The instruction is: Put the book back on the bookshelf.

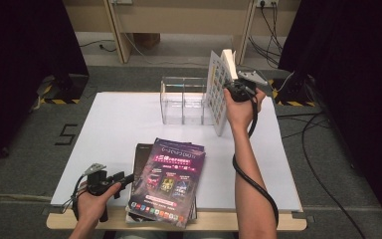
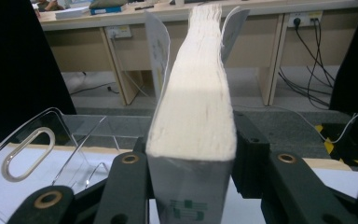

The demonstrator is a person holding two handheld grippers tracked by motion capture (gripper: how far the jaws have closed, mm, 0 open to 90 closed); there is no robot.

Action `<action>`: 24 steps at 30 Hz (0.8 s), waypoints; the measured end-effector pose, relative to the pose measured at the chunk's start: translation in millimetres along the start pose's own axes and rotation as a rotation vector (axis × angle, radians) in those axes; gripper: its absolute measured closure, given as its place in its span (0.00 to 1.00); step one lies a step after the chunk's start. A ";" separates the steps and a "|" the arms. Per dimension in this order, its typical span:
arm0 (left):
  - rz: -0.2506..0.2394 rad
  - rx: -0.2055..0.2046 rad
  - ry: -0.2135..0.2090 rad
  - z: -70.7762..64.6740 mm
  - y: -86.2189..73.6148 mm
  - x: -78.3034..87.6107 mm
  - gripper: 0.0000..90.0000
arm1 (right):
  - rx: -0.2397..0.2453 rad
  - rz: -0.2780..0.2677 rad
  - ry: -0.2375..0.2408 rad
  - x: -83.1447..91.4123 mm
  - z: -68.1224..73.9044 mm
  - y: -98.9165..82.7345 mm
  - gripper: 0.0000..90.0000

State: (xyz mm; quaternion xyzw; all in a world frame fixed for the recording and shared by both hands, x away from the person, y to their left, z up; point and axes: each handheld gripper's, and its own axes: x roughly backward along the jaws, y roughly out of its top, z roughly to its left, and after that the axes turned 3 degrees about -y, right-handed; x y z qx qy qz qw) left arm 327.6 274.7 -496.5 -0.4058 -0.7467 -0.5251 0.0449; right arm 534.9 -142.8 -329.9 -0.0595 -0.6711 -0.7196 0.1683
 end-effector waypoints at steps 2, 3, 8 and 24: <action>0.000 -0.001 0.000 -0.2 0.1 0.0 0.52 | 0.006 0.018 -0.002 -1.2 -0.1 2.0 0.71; 0.000 0.000 0.000 -0.1 0.1 0.1 0.52 | 0.006 0.032 -0.005 -2.2 0.0 3.4 0.71; 0.000 0.001 0.002 0.9 0.4 0.4 0.52 | 0.001 0.096 -0.016 -9.5 1.7 10.0 0.75; 0.004 0.000 0.004 2.0 0.9 0.2 0.52 | 0.013 -0.006 -0.040 -17.7 8.6 2.5 0.83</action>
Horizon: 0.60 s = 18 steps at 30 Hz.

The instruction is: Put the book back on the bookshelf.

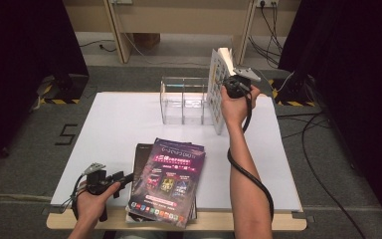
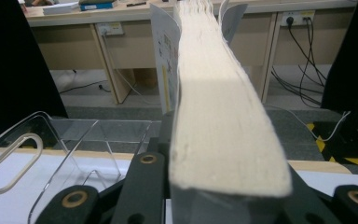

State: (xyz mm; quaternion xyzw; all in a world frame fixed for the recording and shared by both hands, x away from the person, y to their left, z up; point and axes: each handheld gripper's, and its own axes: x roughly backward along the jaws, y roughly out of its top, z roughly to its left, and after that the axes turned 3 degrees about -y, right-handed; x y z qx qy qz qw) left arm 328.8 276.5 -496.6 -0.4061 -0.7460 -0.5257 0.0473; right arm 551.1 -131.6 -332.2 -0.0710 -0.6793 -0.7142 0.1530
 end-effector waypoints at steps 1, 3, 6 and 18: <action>0.000 -0.001 -0.001 -0.6 -0.1 -0.3 0.52 | -0.004 0.000 0.001 0.1 -0.7 -0.1 0.83; 0.001 -0.008 -0.003 -1.2 -0.3 -0.6 0.52 | -0.003 0.000 0.008 0.1 -2.3 -0.4 0.82; 0.002 -0.008 -0.005 -2.3 -1.0 -1.0 0.52 | 0.014 0.010 -0.001 2.3 -3.5 0.8 0.78; 0.007 -0.014 -0.010 -6.1 -1.9 -2.6 0.52 | 0.011 0.047 0.016 18.5 -7.2 -5.6 0.66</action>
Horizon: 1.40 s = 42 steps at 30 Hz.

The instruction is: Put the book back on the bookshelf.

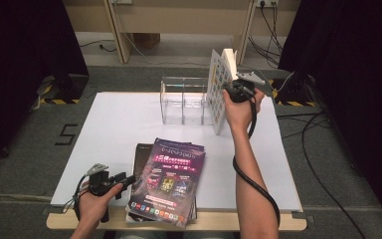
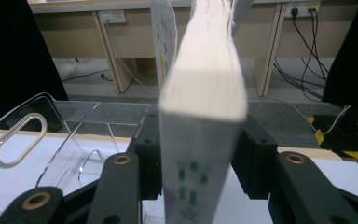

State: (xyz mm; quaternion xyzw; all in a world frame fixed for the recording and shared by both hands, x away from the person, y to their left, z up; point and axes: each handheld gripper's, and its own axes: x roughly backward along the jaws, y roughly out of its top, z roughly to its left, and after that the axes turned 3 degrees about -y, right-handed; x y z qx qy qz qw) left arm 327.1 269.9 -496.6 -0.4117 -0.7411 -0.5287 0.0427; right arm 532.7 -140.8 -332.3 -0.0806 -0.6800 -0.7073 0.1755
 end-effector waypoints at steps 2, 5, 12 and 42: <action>0.000 0.002 -0.003 -0.7 0.1 -0.4 0.52 | -0.002 0.005 0.010 3.2 -1.1 -2.2 0.65; 0.002 -0.005 -0.005 -1.3 0.0 -1.1 0.52 | -0.007 0.009 0.019 8.9 -3.2 -5.3 0.66; 0.006 -0.012 -0.014 -3.7 1.3 -3.6 0.51 | -0.002 0.016 0.031 21.6 -5.2 -9.7 0.64; 0.042 -0.082 -0.040 -19.1 19.6 -21.4 0.50 | -0.054 0.076 0.104 68.9 -10.8 -55.0 0.60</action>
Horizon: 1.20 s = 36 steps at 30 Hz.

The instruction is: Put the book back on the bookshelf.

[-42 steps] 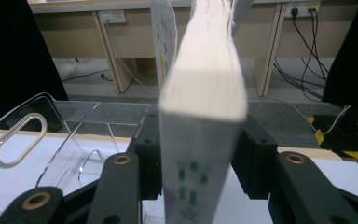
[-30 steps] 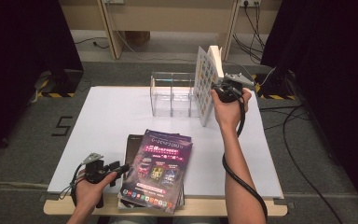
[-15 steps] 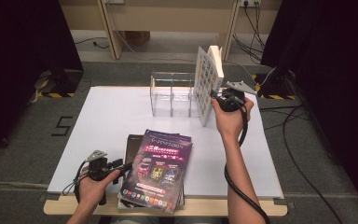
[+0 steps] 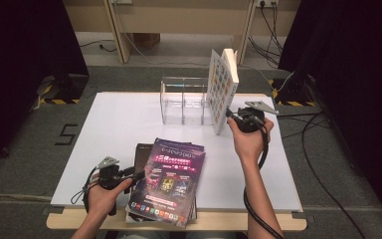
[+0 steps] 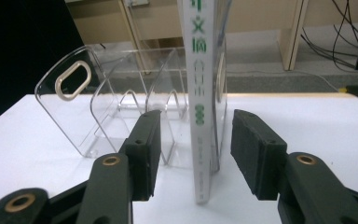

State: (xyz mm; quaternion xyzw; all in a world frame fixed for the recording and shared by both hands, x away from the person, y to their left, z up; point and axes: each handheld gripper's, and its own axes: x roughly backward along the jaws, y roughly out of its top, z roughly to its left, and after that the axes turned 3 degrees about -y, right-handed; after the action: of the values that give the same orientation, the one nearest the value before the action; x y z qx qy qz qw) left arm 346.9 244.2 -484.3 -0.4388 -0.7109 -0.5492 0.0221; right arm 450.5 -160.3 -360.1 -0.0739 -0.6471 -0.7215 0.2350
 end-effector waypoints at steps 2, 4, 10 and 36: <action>0.004 -0.002 0.004 0.3 4.3 -2.8 0.50 | -0.009 0.014 0.011 0.8 0.1 -6.0 0.60; 0.014 -0.004 0.005 1.4 8.5 -5.8 0.51 | -0.005 0.039 0.013 0.5 0.9 -13.4 0.60; 0.038 0.005 0.001 2.3 16.7 -18.3 0.52 | 0.001 0.097 0.016 -7.1 3.1 -37.2 0.61; 0.125 0.032 -0.010 2.9 15.2 -33.0 0.61 | 0.004 0.360 0.152 -44.9 32.6 -100.2 0.63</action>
State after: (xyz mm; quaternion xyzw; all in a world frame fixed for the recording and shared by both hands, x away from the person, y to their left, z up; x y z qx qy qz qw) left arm 378.4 226.9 -490.8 -0.4846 -0.6908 -0.5333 0.0598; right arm 440.0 -112.6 -463.7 -0.1332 -0.6054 -0.6700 0.4085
